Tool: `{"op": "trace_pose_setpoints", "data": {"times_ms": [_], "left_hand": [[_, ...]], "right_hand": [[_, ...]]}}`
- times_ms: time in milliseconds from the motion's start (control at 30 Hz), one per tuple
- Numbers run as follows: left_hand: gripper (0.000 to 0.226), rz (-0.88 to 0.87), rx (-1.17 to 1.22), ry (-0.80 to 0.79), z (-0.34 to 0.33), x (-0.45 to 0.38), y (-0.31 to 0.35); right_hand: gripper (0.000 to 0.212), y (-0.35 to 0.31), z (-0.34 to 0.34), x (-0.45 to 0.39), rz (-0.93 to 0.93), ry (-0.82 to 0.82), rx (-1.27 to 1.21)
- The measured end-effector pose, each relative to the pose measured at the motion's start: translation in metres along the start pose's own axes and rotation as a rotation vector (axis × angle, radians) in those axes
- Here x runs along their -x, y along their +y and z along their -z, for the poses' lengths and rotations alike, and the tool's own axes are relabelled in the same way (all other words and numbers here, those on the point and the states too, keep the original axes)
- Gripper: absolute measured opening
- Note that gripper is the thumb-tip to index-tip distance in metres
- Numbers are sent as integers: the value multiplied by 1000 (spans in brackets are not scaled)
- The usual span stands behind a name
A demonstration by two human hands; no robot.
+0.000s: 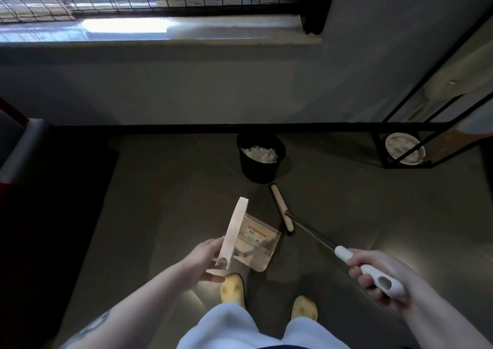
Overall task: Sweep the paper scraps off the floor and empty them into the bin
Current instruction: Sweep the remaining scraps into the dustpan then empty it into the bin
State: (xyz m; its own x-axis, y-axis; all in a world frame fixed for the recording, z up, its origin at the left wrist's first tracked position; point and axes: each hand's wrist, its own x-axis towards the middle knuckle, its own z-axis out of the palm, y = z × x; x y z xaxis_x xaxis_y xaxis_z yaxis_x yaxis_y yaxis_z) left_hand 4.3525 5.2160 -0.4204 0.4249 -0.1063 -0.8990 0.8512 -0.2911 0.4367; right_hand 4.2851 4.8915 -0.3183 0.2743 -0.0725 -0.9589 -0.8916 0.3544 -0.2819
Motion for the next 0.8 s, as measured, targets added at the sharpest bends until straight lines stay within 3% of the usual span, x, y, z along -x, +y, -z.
{"op": "trace_pose_setpoints", "data": {"times_ms": [167,267,467,633,800], "left_hand": [[42,162,67,-144,-17,0,9],[39,281,251,-166,-22,-4,13],[32,334,286,-22,-32,-16,1],[34,348,224,-2,-57,-6,-9],[27,219,48,109,-93,12,-23]], "right_hand": [[21,0,0,-2,-5,17,-10],[18,1,2,-3,3,34,-6],[23,4,14,-6,-1,54,3],[20,6,30,-9,-1,36,24],[37,10,52,-13,-45,15,117]]}}
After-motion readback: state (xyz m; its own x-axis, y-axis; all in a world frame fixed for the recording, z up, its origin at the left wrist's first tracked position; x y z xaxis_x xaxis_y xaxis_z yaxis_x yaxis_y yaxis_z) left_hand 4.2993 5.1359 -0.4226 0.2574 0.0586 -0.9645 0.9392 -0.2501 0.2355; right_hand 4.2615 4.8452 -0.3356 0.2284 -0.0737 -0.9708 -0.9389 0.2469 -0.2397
